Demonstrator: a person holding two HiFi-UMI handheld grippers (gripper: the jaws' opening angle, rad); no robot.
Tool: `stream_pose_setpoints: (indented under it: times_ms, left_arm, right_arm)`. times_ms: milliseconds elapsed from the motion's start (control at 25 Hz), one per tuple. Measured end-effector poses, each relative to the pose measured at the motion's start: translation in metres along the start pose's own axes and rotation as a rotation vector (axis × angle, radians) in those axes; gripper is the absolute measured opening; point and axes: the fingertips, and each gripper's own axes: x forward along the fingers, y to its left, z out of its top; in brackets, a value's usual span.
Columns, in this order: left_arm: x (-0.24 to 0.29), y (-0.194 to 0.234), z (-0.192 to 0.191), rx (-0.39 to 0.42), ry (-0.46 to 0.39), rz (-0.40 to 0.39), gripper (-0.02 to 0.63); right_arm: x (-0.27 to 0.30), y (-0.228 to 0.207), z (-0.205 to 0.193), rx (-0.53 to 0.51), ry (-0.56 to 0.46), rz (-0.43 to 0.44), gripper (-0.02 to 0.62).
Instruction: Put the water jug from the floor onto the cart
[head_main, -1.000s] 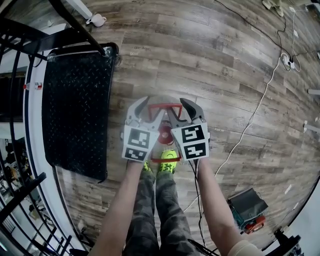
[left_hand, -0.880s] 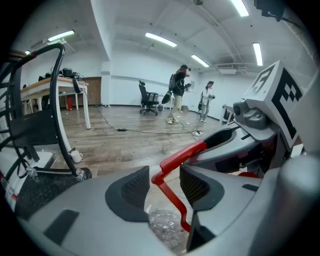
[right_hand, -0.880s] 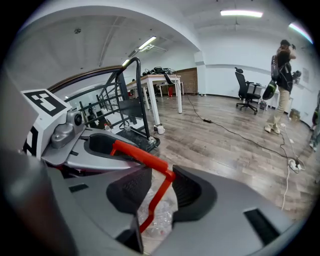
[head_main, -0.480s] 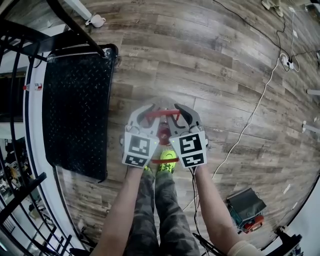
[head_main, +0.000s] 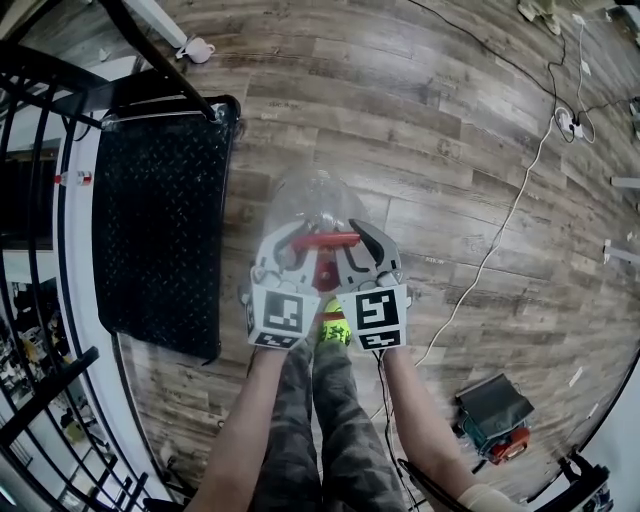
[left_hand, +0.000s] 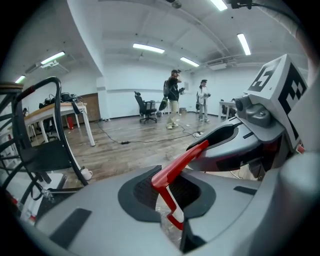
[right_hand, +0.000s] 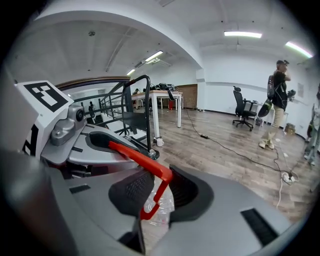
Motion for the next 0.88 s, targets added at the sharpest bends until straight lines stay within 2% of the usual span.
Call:
stream_pose_setpoints:
  times_ms: [440,880]
  left_arm:
    - [-0.033,0.028,0.091,0.084,-0.075,0.030,0.041]
    - [-0.132,0.033,0.181,0.062,-0.073,0.006,0.034]
  right_arm:
    - [-0.032,-0.009,0.094,0.001,-0.094,-0.042,0.095]
    - [-0.116,0.027,0.193,-0.004,-0.083,-0.041,0.092]
